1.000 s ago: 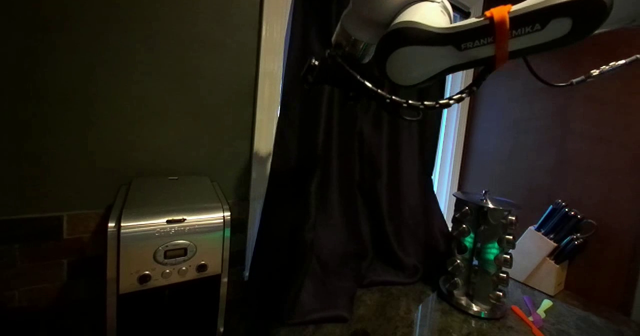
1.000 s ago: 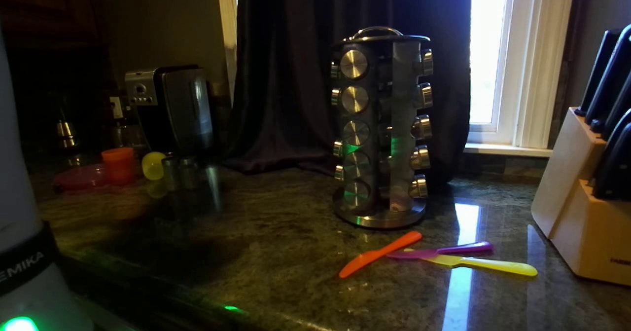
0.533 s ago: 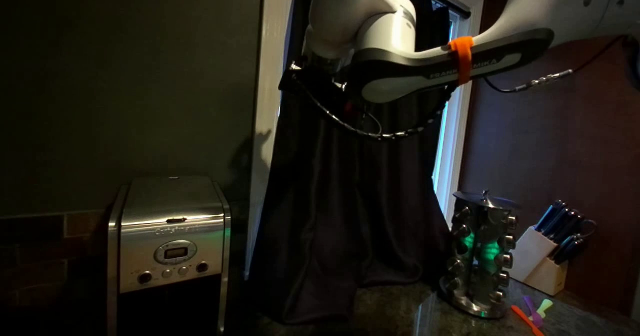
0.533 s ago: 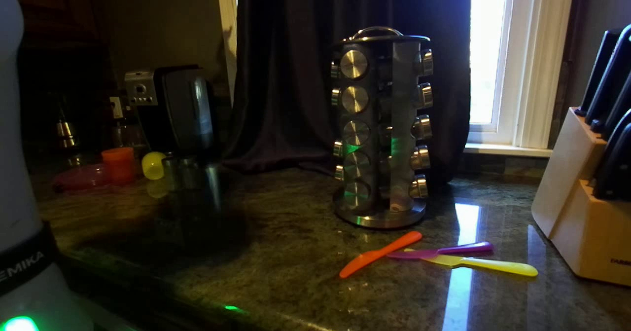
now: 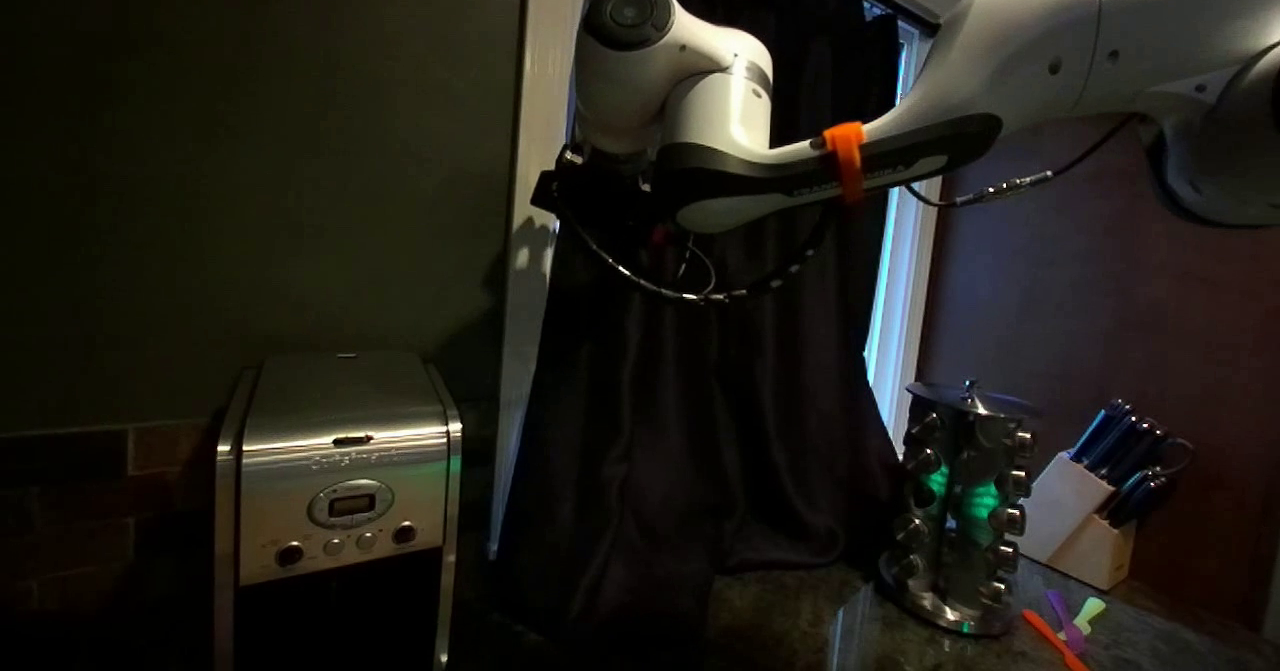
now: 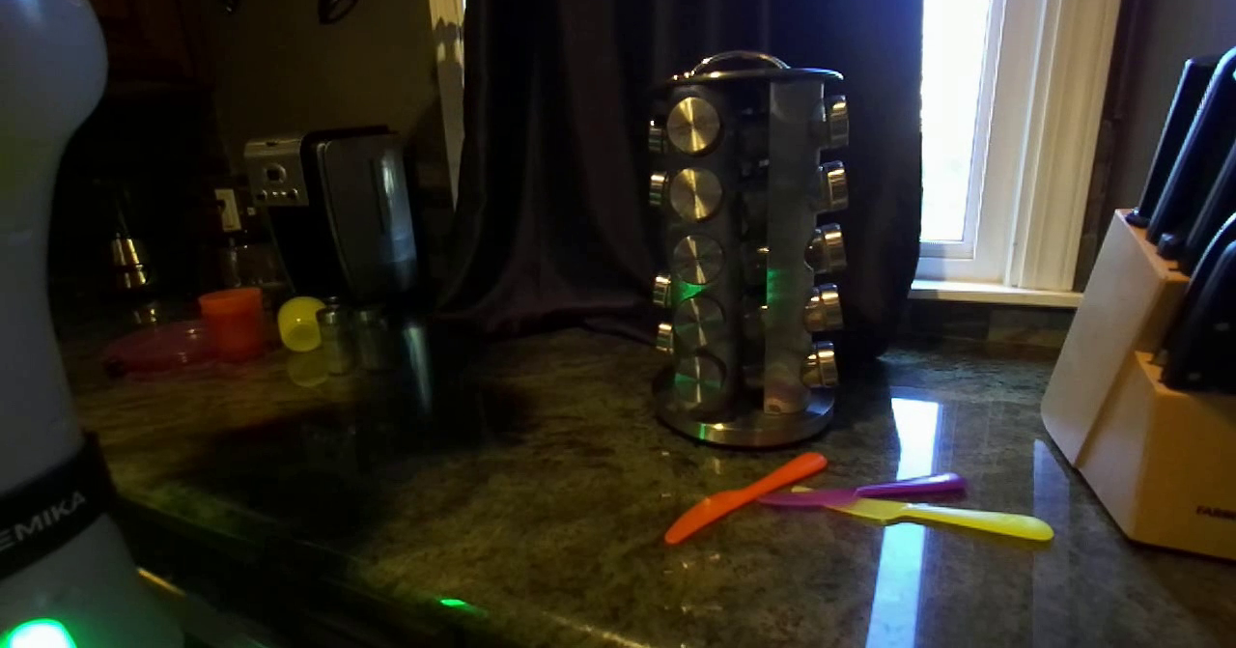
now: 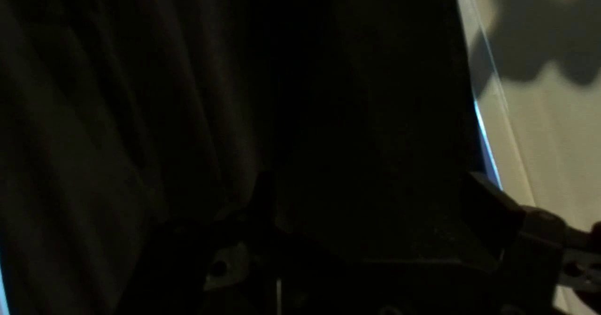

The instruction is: Move the curtain to the right

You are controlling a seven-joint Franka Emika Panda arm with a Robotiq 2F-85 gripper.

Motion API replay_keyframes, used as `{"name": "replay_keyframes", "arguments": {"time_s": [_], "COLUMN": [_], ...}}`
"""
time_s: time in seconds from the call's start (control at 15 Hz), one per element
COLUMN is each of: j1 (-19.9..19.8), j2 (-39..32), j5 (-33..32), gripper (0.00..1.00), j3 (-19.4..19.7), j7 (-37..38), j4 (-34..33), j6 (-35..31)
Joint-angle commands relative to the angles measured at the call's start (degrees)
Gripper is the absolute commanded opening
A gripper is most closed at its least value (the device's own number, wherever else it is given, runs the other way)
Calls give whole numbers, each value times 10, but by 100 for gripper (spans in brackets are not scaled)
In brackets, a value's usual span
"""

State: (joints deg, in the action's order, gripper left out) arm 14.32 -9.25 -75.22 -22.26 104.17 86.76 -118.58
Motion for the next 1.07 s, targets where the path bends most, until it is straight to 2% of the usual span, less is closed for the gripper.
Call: {"name": "replay_keyframes", "arguments": {"time_s": [0.0, 0.4, 0.53, 1.0], "j1": [23, 19, 17, 15], "j2": [-16, -17, -16, -18], "j5": [-24, -31, -30, -19], "gripper": [100, 100, 74, 19], "j3": [37, 69, 77, 93], "j7": [-10, -50, -60, -75], "j4": [-21, -21, -20, -24], "j6": [-26, -67, -82, -88]}}
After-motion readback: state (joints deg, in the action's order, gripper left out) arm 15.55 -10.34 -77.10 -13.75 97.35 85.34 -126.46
